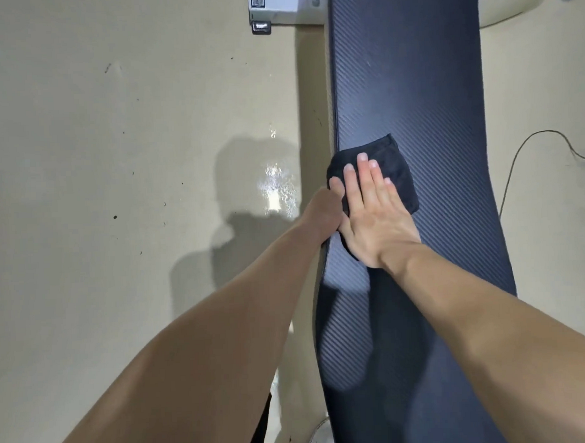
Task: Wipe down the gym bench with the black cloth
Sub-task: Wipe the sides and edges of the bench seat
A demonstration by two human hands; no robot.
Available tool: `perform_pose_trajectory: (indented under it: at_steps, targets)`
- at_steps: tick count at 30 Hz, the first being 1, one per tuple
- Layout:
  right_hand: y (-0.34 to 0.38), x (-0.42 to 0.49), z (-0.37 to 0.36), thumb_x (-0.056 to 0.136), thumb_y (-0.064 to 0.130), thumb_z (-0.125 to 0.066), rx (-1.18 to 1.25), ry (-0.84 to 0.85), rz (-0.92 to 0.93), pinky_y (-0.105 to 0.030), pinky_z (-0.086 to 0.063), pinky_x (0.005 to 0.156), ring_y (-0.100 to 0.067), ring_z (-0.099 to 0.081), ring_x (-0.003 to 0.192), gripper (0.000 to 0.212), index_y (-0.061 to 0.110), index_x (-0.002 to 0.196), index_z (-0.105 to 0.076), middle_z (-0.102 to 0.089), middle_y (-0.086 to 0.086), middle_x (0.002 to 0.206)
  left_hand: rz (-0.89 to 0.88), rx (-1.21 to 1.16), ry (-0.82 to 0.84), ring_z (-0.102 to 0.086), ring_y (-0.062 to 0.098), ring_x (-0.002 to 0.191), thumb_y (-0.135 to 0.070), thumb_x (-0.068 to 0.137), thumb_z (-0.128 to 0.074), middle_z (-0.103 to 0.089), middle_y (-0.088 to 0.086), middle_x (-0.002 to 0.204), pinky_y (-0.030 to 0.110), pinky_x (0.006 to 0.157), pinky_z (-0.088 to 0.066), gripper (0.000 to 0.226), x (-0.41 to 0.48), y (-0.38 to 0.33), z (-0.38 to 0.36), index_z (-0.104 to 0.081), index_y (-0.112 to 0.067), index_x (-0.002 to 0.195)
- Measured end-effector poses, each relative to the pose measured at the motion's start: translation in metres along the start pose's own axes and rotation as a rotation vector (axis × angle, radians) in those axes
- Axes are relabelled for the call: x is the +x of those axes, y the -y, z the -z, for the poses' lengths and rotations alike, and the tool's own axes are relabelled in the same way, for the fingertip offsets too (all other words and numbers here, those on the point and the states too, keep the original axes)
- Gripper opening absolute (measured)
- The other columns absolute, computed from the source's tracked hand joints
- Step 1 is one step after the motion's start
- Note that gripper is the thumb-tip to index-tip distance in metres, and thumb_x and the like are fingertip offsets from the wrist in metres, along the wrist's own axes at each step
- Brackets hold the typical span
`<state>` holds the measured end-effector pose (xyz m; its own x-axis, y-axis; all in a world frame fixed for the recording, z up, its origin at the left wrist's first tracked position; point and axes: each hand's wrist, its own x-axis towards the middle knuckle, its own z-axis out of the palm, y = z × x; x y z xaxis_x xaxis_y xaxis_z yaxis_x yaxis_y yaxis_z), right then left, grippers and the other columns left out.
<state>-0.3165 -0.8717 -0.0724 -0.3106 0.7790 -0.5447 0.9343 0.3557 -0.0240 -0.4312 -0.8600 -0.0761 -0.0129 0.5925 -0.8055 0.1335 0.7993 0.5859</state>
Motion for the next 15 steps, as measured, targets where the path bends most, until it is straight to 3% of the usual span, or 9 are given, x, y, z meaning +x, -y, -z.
perform_pose_trajectory:
  at_steps: [2, 5, 8, 10, 12, 15]
  targets:
    - [-0.008, 0.026, 0.017, 0.102, 0.048, -0.008, -0.018, -0.004, 0.001, -0.041, 0.009, 0.122, -0.023, 0.03, 0.146, 0.069, 0.013, 0.149, 0.027, 0.038, -0.009, 0.156, -0.008, -0.01, 0.015, -0.06, 0.029, 0.097, -0.036, 0.106, -0.024, -0.064, 0.018, 0.105, 0.033, 0.089, -0.042, 0.051, 0.018, -0.026, 0.007, -0.062, -0.002, 0.11]
    - [-0.019, 0.065, 0.042, 0.102, 0.049, -0.007, -0.037, -0.006, 0.023, -0.04, 0.01, 0.122, -0.021, 0.03, 0.146, 0.068, 0.015, 0.15, 0.027, 0.038, -0.007, 0.156, -0.007, -0.122, 0.031, -0.058, 0.026, 0.097, -0.038, 0.106, -0.026, -0.064, 0.015, 0.117, 0.029, 0.085, -0.04, 0.055, 0.045, -0.055, 0.018, -0.059, 0.002, 0.125]
    - [-0.023, 0.103, 0.066, 0.102, 0.05, -0.007, -0.028, 0.0, 0.006, -0.04, 0.01, 0.121, -0.02, 0.03, 0.146, 0.068, 0.016, 0.151, 0.026, 0.037, -0.006, 0.157, 0.016, -0.21, 0.016, -0.056, 0.025, 0.115, -0.034, 0.107, -0.029, -0.06, 0.011, 0.129, 0.022, 0.086, -0.033, 0.052, 0.068, -0.09, 0.034, -0.051, 0.002, 0.136]
    - [-0.023, 0.125, 0.079, 0.102, 0.05, -0.009, -0.019, -0.001, -0.019, -0.04, 0.011, 0.121, -0.021, 0.03, 0.146, 0.069, 0.015, 0.151, 0.025, 0.037, -0.006, 0.157, 0.014, -0.226, 0.015, -0.055, 0.03, 0.124, -0.037, 0.106, -0.03, -0.057, 0.016, 0.136, 0.027, 0.098, -0.038, 0.053, 0.084, -0.111, 0.044, -0.05, 0.002, 0.137]
    - [-0.023, 0.139, 0.086, 0.103, 0.049, -0.009, -0.018, -0.004, -0.027, -0.04, 0.01, 0.121, -0.022, 0.03, 0.146, 0.069, 0.015, 0.152, 0.025, 0.037, -0.007, 0.157, 0.014, -0.221, 0.021, -0.058, 0.03, 0.118, -0.041, 0.105, -0.031, -0.06, 0.014, 0.131, 0.031, 0.098, -0.042, 0.055, 0.092, -0.12, 0.051, -0.051, 0.001, 0.136]
    - [-0.023, 0.144, 0.092, 0.102, 0.049, -0.008, -0.024, 0.021, -0.019, -0.041, 0.01, 0.122, -0.023, 0.03, 0.146, 0.069, 0.014, 0.151, 0.026, 0.038, -0.009, 0.156, -0.004, -0.282, 0.05, -0.053, 0.018, 0.107, -0.038, 0.106, -0.031, -0.056, 0.003, 0.117, 0.022, 0.086, -0.035, 0.052, 0.097, -0.111, 0.051, -0.049, 0.0, 0.138]
